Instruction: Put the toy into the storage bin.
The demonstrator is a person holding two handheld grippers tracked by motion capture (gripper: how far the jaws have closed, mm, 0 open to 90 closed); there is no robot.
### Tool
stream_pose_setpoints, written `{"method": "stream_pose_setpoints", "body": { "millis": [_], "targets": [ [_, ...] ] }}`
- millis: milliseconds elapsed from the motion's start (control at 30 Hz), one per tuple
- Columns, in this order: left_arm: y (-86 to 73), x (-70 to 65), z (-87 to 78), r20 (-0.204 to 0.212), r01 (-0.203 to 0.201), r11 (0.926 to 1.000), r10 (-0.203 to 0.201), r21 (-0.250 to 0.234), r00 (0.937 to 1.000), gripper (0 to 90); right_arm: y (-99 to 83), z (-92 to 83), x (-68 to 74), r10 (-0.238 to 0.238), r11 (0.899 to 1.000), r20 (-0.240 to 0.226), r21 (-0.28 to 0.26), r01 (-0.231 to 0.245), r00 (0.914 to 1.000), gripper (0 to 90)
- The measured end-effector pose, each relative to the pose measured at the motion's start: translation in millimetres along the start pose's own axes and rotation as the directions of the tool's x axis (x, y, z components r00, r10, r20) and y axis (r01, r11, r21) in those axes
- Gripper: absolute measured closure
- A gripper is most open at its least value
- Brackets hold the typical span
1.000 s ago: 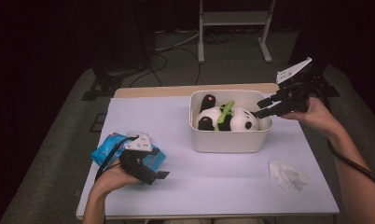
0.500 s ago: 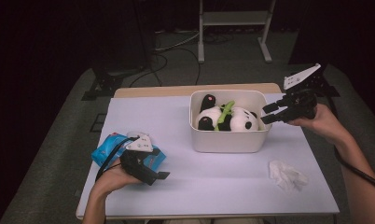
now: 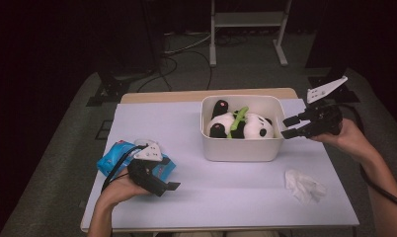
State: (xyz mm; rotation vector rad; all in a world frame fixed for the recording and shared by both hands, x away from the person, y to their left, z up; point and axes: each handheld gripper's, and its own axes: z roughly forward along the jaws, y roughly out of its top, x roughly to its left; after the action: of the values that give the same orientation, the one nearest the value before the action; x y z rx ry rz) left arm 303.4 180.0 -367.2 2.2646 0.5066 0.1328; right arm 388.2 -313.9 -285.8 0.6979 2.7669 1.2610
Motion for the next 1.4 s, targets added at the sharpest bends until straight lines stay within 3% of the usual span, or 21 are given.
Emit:
{"method": "stream_pose_setpoints", "body": {
  "millis": [667,1400],
  "targets": [
    [1.0,-0.6,0.3,-0.012,0.004,1.0000,-0.004,-0.003,0.9999,9.4,-35.9,2.6,8.2,0.034,0.999,-0.014,-0.023,-0.034,0.9993,42.6],
    [1.4,-1.0,1.5,-0.016,0.005,1.0000,-0.005,-0.005,0.9999,9.4,-75.8,22.7,12.6,0.088,0.996,-0.035,-0.033,-0.089,0.9955,41.9]
  ]
}}
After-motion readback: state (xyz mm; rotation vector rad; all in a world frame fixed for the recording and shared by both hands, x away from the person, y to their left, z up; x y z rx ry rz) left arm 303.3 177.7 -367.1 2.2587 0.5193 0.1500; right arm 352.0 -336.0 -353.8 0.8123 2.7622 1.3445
